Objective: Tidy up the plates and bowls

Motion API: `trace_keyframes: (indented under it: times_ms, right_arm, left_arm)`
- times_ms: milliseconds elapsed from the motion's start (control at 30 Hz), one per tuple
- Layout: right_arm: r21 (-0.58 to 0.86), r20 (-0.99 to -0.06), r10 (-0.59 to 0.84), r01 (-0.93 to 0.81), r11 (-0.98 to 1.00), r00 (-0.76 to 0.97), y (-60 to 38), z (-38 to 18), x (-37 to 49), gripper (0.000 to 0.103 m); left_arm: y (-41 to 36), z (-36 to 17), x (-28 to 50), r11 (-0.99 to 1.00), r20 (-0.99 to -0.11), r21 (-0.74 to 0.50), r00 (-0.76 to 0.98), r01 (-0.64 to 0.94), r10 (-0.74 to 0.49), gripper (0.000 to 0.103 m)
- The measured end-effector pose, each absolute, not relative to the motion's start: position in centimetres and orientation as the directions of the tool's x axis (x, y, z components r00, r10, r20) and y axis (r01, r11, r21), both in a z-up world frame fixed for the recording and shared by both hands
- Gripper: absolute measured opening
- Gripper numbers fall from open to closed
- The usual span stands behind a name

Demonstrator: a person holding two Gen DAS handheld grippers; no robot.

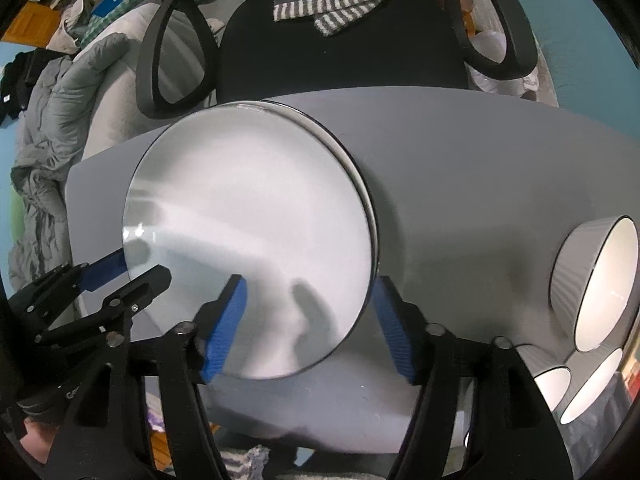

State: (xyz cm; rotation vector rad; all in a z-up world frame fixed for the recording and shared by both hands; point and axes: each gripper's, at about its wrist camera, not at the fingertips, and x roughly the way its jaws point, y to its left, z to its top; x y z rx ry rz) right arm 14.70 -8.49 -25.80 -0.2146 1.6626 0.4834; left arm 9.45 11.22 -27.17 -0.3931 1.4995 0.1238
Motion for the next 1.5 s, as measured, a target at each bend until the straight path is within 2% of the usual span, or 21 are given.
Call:
trace_keyframes:
  times_ms: [267,333,467,633,867,933,1167,1500]
  right_arm:
    - [0.170,-0.983,0.128,-0.405,0.899,-0.129,-9.4,-25.5,13.8,0.067]
    - [0.167,-0.984,0.128,-0.401,0.901,-0.122,-9.7,-25.2,13.5,0.067]
    - [0.172,-0.984,0.139,-0.378,0.910,-0.114,-10.8,-24.7,13.0,0.067]
    - [0.179,-0.983,0.157,-0.337,0.924,-0.094,-12.9,-23.6,12.4,0.067]
    - [0.155,-0.988,0.149,-0.299,0.942,-0.042,-15.6,-21.6,11.5,0.067]
    - [0.143,-0.990,0.142,-0.288,0.947,-0.024,-16.5,-21.0,11.0,0.067]
    - [0.120,-0.990,0.132,-0.222,0.968,0.039,-20.3,-18.9,9.5,0.067]
    - [0.128,-0.990,0.129,-0.032,0.991,0.052,-28.3,-18.1,7.0,0.067]
  left_arm:
    - [10.3,-25.8,9.1,0.946,-0.985,-0.167,0.096,-0.280,-0.145,0.047]
    - [9.9,-25.3,8.9,0.952,-0.986,-0.157,0.103,-0.263,-0.134,0.058]
    - [9.0,-24.2,8.3,0.965,-0.987,-0.137,0.117,-0.224,-0.112,0.062]
    - [8.1,-23.3,7.4,0.969,-0.985,-0.147,0.122,-0.198,-0.124,0.073]
    - [7.2,-21.8,6.7,0.971,-0.981,-0.168,0.128,-0.170,-0.147,0.074]
    - [6.8,-21.3,6.6,0.974,-0.980,-0.168,0.137,-0.153,-0.148,0.078]
    - [4.6,-20.6,6.3,0.985,-0.980,-0.148,0.151,-0.092,-0.133,0.079]
    - [-0.6,-20.8,6.8,0.986,-0.980,-0.164,0.110,0.023,-0.166,0.079]
